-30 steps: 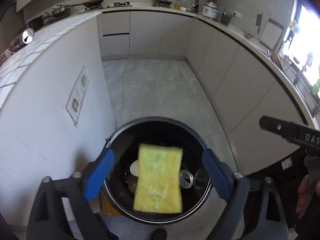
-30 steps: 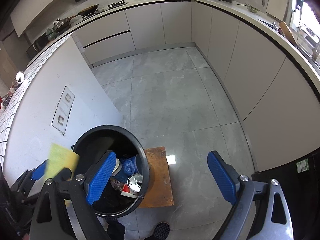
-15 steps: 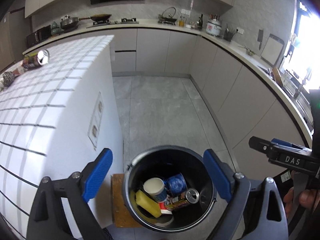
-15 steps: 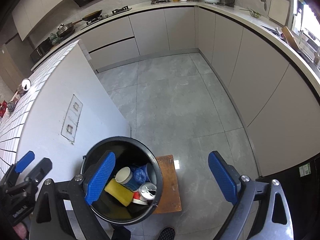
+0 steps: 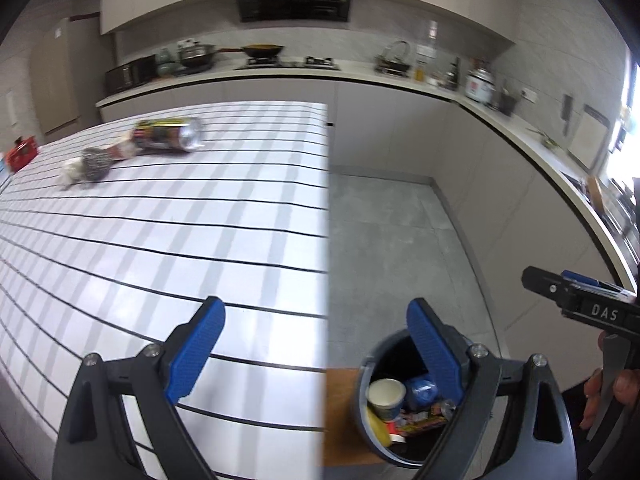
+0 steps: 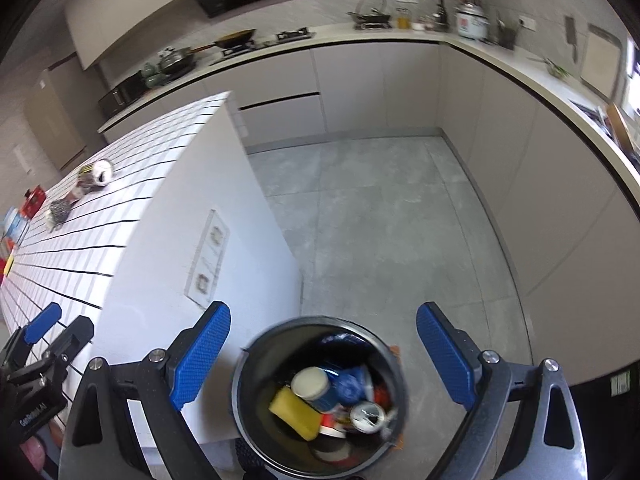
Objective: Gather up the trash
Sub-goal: 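Move the left tool to the steel wool while the right tool approaches the spray can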
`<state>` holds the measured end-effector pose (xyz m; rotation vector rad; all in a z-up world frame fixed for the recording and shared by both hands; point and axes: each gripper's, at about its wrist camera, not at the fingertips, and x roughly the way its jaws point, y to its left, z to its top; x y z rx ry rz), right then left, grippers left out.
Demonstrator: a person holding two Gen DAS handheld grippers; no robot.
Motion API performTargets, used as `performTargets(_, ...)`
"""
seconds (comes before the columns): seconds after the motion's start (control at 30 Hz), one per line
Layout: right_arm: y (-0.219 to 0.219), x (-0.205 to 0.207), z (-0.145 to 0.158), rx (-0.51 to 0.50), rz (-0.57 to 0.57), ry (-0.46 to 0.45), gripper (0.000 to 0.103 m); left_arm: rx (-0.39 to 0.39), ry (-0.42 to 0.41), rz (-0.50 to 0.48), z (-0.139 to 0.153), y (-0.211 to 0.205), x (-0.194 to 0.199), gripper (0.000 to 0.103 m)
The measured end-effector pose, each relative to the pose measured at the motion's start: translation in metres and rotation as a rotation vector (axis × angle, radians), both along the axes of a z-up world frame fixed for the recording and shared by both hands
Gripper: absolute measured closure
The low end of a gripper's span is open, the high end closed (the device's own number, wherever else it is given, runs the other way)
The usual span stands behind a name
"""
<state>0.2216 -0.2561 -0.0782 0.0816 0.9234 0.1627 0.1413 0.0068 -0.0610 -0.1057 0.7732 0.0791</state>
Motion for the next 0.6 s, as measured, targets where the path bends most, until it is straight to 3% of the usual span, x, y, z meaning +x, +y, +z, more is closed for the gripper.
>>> performTargets(0.3, 0.098, 0.025, 0.019, -0.005, 0.135, -0.031, 0.007, -0.001, -0.024, 0.147, 0.012, 0.107, -0.007, 0.01)
performTargets(0.6, 0.208, 0.052, 0.029, -0.022, 0.239, -0.053, 0.007, -0.019, -0.034, 0.219, 0.008, 0.201, 0.004, 0.01)
